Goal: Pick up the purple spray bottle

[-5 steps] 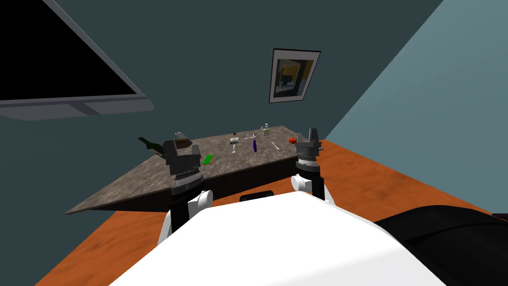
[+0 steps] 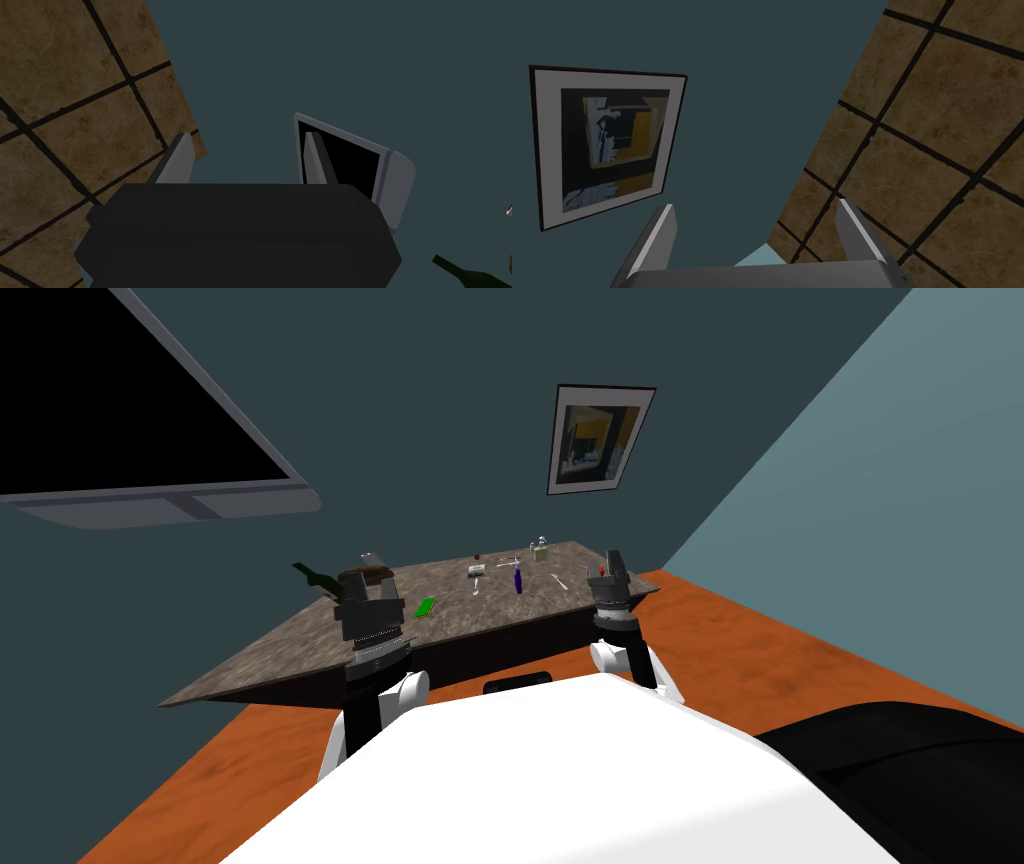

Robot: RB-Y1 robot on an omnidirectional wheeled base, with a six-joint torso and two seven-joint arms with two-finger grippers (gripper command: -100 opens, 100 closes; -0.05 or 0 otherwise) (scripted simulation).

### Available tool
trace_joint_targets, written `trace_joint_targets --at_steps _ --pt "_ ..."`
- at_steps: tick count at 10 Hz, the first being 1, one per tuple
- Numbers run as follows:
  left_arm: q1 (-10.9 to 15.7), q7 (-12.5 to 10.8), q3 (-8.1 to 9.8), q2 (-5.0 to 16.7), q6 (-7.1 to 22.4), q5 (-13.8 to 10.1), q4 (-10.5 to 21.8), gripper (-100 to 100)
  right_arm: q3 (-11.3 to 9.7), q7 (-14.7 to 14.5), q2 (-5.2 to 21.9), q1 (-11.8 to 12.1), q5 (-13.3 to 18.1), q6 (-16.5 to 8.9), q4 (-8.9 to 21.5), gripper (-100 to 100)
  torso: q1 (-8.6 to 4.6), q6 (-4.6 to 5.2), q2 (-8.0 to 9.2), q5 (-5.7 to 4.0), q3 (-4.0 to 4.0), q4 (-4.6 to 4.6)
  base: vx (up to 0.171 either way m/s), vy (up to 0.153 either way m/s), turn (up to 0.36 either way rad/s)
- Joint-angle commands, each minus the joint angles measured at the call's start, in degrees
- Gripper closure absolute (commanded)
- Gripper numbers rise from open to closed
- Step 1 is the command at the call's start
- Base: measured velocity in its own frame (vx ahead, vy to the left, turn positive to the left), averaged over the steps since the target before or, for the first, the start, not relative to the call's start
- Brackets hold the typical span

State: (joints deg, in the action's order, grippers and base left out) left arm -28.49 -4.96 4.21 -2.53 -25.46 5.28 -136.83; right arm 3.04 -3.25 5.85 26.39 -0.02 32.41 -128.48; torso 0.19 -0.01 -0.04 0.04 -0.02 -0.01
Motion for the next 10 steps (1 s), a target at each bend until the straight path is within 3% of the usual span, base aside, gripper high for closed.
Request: trace_joint_targets --at_steps 1,10 --pt "0.0 0.0 0.00 0.0 0.0 0.0 0.0 0 0.1 -0.6 1.8 -0.8 0.9 -1.2 1.6 -100 0.00 0.00 0.00 0.00 0.00 0.00 -0.001 0.053 0.063" --pt "0.0 0.0 0.00 0.0 0.0 0.0 0.0 0 0.5 -4.8 10.1 -5.2 7.9 -9.3 12.2 -100 0.17 0.01 -0.01 0.04 -0.01 0.00 0.006 0.080 0.075"
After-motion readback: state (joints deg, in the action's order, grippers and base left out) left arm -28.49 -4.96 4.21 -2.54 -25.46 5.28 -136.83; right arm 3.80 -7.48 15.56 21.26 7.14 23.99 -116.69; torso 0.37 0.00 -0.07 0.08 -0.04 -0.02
